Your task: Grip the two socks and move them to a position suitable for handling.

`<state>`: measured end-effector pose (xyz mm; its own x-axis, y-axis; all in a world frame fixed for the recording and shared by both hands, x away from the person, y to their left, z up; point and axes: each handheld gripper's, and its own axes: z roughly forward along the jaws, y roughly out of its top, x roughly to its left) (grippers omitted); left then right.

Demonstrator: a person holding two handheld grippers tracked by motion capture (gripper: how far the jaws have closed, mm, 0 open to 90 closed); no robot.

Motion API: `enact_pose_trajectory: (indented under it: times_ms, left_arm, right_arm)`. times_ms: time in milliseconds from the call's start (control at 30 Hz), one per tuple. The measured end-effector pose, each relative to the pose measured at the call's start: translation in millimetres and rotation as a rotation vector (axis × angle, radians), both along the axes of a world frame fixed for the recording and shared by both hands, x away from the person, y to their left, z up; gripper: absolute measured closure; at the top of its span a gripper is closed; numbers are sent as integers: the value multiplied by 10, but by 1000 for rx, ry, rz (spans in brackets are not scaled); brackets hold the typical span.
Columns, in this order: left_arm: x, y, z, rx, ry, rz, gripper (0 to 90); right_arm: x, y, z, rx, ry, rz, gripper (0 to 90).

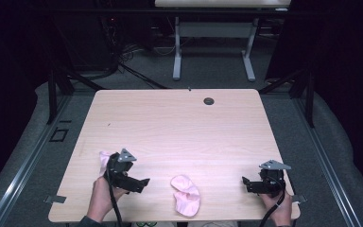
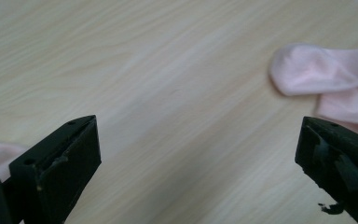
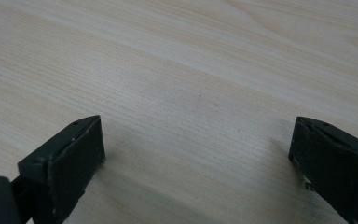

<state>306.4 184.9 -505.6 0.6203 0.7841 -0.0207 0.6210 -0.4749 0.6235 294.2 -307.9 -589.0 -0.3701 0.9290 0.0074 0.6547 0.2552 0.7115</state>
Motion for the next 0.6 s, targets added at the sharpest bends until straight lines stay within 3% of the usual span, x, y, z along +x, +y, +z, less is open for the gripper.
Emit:
enact_pose_trajectory:
  times_ms: [300, 500, 600]
  left_arm:
    - [251, 473, 227, 25, -40, 114, 3]
    - [421, 661, 192, 39, -16, 170, 26]
    - [515, 736, 93, 44, 11, 198, 48]
  right_arm:
    - [1, -1, 0, 0, -1, 1, 27]
    - [1, -1, 0, 0, -1, 1, 28]
    - [1, -1, 0, 0, -1, 0, 28]
